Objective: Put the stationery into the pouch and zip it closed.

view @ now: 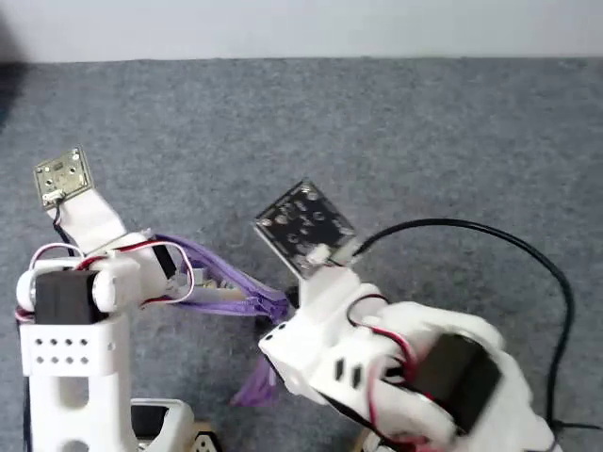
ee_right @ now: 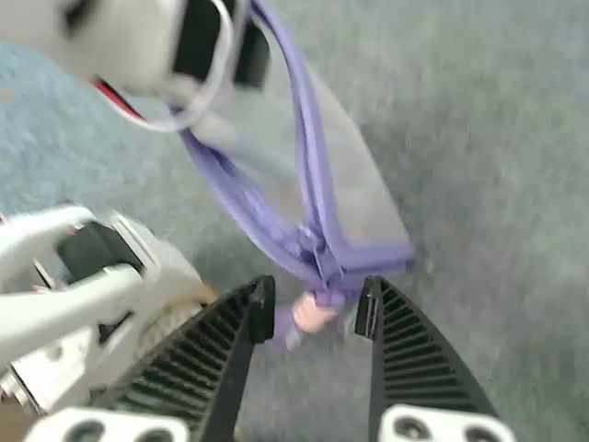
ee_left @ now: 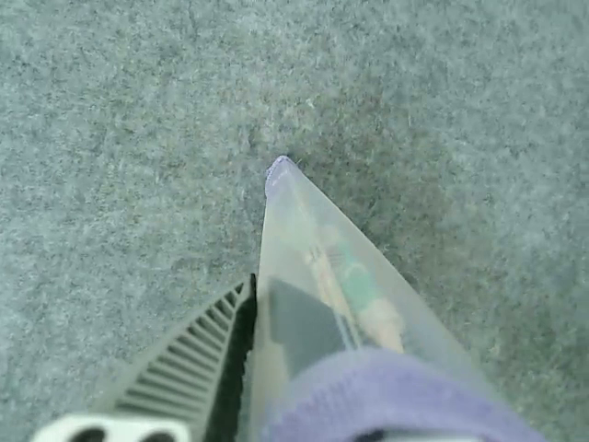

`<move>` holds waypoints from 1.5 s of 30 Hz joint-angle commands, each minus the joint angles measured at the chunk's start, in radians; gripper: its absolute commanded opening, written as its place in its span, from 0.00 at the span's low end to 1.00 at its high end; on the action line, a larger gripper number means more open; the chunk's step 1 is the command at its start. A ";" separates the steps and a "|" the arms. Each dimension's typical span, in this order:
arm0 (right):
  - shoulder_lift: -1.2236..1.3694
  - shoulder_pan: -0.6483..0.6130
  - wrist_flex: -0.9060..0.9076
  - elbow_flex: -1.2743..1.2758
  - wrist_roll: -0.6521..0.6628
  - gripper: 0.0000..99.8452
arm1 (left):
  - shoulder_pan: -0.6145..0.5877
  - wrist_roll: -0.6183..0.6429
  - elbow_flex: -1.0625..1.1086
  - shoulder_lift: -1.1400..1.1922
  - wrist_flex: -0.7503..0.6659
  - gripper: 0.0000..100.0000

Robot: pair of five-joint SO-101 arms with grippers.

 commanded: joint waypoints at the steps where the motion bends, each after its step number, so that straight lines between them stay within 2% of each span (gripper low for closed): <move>1: -0.002 -0.015 -0.004 0.107 -0.020 0.16 | 0.009 0.018 0.013 0.063 -0.040 0.01; 11: -0.001 -0.002 -0.234 0.374 -0.011 0.15 | 0.009 0.018 0.013 0.064 -0.046 0.01; 15: -0.012 0.062 -0.275 0.463 -0.008 0.01 | 0.009 0.018 0.013 0.064 -0.046 0.01; 17: -0.013 0.107 -0.268 0.470 0.026 0.03 | 0.009 0.018 0.013 0.064 -0.046 0.01; 22: -0.013 0.234 -0.260 0.414 0.118 0.01 | 0.009 0.018 0.012 0.063 -0.046 0.01; 27: -0.013 0.302 -0.260 0.293 0.196 0.01 | 0.009 0.015 -0.012 0.063 -0.037 0.01; 38: -0.013 0.311 -0.271 0.068 0.293 0.01 | 0.011 0.014 -0.084 0.063 -0.005 0.02; 40: -0.013 0.311 -0.271 0.043 0.307 0.01 | 0.011 0.014 -0.093 0.063 0.023 0.07; 45: -0.013 0.311 -0.271 0.015 0.365 0.01 | 0.009 0.020 -0.150 0.061 0.071 0.28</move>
